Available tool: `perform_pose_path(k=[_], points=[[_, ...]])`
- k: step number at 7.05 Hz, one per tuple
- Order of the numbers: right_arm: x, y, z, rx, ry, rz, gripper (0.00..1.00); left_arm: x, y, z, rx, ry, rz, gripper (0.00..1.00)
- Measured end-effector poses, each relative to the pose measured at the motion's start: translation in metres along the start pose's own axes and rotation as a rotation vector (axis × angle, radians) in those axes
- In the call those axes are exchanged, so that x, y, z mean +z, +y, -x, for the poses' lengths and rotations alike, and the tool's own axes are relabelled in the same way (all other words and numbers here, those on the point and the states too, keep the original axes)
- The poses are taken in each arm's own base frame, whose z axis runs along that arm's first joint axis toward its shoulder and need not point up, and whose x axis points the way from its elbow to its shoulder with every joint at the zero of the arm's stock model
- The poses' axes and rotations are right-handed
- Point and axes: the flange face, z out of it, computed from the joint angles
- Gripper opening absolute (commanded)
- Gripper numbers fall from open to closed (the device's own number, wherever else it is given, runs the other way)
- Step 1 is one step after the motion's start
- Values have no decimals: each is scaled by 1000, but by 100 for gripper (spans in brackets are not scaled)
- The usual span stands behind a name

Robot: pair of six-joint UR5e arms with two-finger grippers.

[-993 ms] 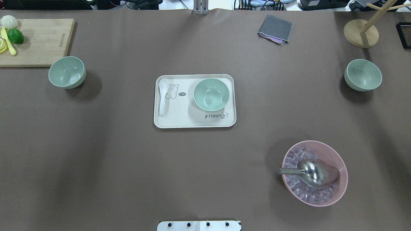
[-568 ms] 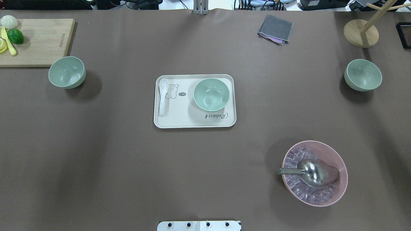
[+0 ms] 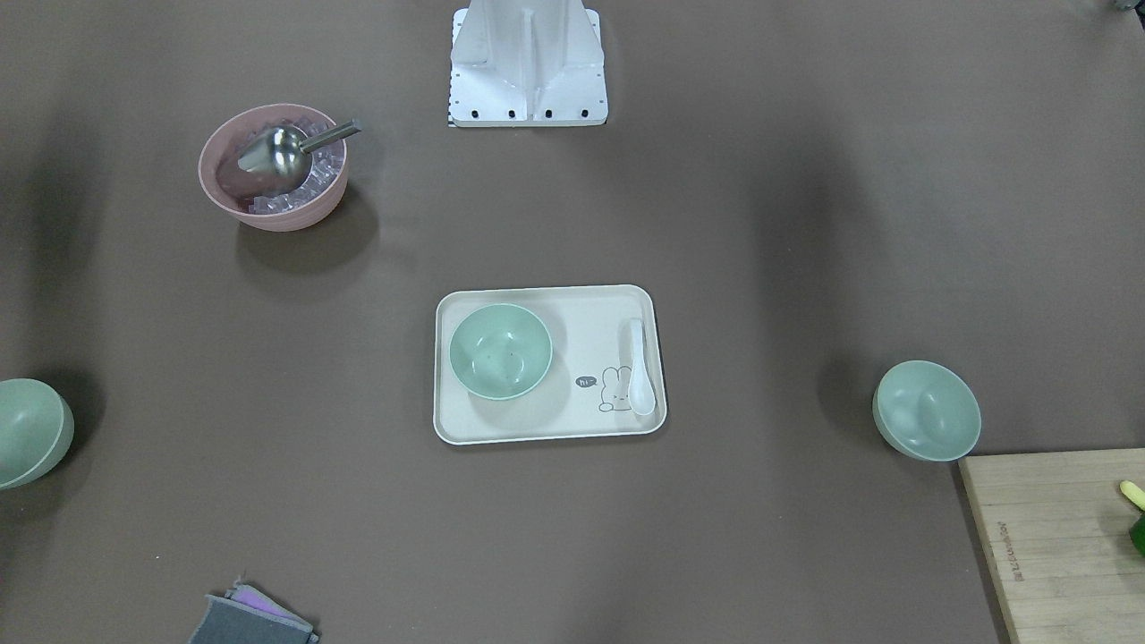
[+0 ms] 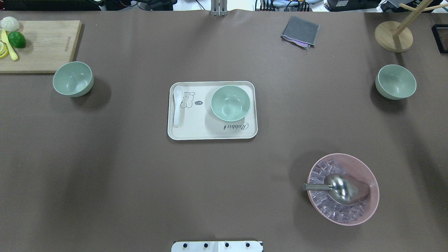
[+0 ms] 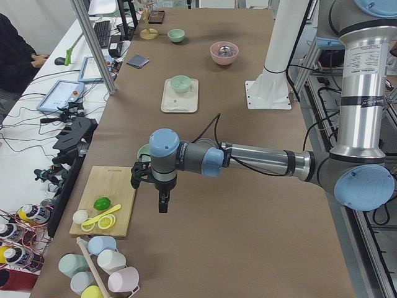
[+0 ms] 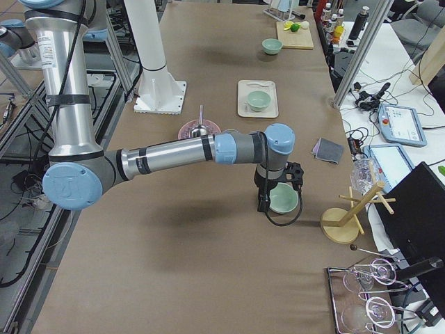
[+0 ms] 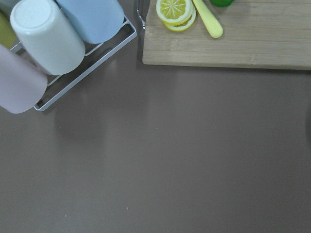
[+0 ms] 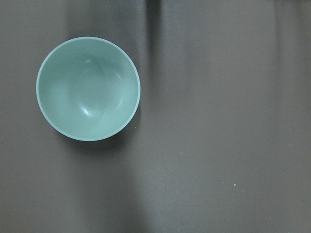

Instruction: Stack green bowls together

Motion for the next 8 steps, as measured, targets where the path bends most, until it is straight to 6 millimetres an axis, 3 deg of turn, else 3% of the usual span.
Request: perform_pose_path(k=[2, 3, 6, 7, 8], points=[[0, -9, 5, 1, -2, 1, 100, 10, -62, -43, 51, 40, -60, 98], [0, -10, 6, 2, -3, 1, 100, 28, -81, -80, 28, 65, -62, 98], [-1, -13, 7, -11, 0, -16, 100, 121, -97, -189, -7, 153, -76, 98], [-1, -13, 7, -18, 2, -24, 100, 146, -93, -216, -1, 149, -78, 96], [-1, -14, 7, -19, 2, -27, 100, 160, -89, -230, 6, 143, -76, 87]])
